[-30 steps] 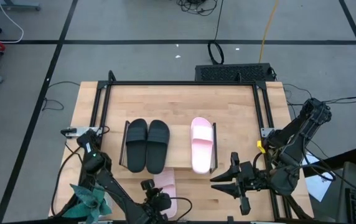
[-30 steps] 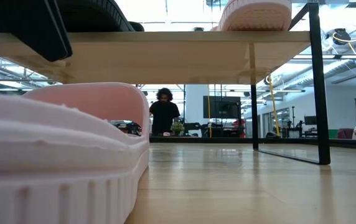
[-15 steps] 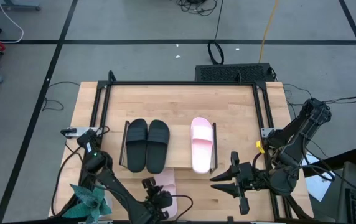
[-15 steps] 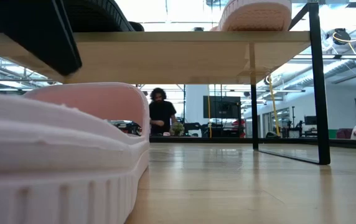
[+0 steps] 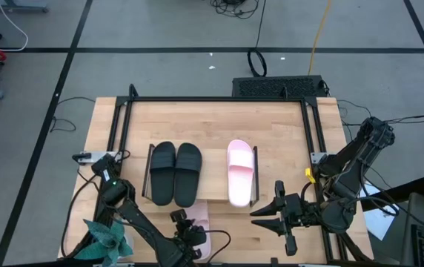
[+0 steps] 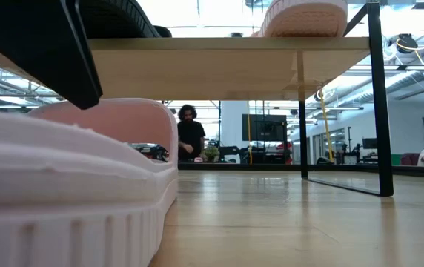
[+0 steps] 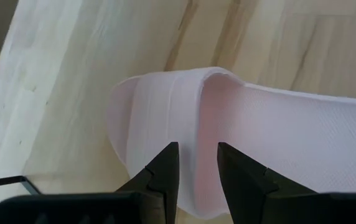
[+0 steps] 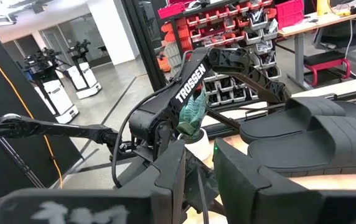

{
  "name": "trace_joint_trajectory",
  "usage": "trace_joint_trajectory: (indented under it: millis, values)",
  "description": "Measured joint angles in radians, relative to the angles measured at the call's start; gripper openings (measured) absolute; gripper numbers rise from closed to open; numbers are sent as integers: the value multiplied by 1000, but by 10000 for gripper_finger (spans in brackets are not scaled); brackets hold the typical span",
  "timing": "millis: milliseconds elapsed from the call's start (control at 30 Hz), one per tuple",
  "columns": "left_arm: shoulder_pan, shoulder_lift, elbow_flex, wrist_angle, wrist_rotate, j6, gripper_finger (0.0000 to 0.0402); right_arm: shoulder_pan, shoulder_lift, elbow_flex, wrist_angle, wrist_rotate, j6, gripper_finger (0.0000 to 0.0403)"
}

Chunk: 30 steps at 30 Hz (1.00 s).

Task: Pick and place slides into the shelf
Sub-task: Put the pink slide on the shelf

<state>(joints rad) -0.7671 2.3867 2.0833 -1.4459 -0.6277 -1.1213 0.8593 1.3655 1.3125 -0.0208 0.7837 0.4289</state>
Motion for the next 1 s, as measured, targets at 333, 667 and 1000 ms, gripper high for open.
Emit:
trace_joint_trajectory:
  millis: [333, 667, 1000]
  values:
    - [1, -2, -39, 21, 1, -7, 108, 0, 0, 0, 0, 0, -4, 75]
    - [17, -2, -75, 18, 5, -61, 103, 0, 0, 0, 0, 0, -4, 75]
    - [11, -2, -68, 29, 26, -75, 11, 0, 0, 0, -7, 1, -7, 75]
